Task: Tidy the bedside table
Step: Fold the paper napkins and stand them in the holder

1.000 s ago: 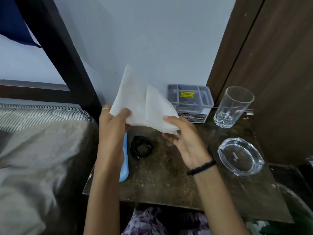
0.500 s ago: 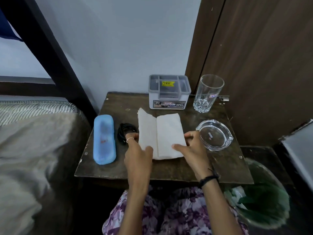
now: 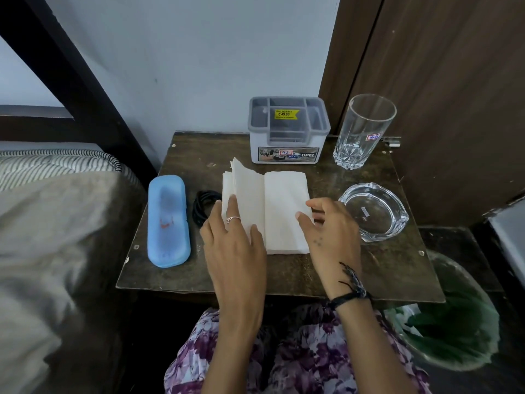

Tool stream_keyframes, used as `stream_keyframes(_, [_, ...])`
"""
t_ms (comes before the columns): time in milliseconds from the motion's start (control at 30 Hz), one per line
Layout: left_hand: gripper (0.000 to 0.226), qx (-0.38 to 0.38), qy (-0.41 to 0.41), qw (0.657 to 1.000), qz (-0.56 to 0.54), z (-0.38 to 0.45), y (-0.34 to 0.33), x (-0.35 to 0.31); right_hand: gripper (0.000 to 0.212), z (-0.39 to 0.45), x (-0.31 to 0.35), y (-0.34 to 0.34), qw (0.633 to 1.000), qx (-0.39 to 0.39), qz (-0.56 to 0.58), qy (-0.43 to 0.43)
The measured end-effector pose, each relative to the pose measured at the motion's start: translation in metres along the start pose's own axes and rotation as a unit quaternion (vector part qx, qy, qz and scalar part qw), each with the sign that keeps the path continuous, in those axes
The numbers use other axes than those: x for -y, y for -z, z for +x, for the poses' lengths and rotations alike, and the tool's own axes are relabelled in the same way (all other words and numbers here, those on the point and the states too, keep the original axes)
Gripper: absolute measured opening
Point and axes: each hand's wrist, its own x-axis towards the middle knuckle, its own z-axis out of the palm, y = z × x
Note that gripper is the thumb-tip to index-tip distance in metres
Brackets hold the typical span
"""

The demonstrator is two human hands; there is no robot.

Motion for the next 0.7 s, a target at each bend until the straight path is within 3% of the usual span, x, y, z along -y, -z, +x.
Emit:
stream_keyframes(233, [0.052, -0.034, -0.03, 0.998, 0.051, 0.0002, -0.0045, 0.0023, 0.024, 0.002, 0.0016, -0.0001, 0.999, -0.004, 0.045, -0.023])
stream_keyframes(467, [0.056, -0.005, -0.028, 0.997, 0.072, 0.0001, -0.0067, 0.0028, 0.023, 0.0025, 0.0013, -0.0053, 0.999, 0.0, 0.037, -0.019])
stream_keyframes(700, [0.047, -0.005, -0.008, 0.999, -0.037, -0.0005, -0.0045, -0.0025, 0.025, 0.0028, 0.0005, -0.0063, 0.999, 0.003, 0.034, -0.025])
